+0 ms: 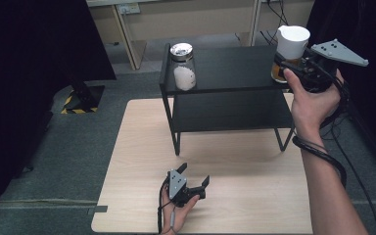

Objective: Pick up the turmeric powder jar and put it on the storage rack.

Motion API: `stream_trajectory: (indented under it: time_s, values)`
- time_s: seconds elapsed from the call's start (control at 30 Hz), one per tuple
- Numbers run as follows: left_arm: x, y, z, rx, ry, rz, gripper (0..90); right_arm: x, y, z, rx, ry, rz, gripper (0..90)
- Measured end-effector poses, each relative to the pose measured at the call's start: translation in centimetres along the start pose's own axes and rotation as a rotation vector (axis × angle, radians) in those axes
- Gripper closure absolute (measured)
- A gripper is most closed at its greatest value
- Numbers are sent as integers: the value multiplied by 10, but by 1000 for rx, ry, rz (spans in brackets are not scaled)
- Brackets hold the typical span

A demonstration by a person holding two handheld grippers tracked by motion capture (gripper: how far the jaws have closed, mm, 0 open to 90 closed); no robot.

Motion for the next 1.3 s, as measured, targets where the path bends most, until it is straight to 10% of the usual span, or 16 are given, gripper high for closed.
stream_trajectory:
  time_s: [1.3]
  values:
    - [0, 0, 0, 1, -2, 1, 51, 1, 9, 6, -11, 35, 8, 302]
Point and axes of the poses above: each handheld gripper's, and its own axes: y roughly forward along the jaws, z roughly out of its underside, x roughly to its left, the point moved 2 cm from there along y, roughly forward along the jaws, and after that the axes turned 15 degrees about z, right-handed, at the moved point
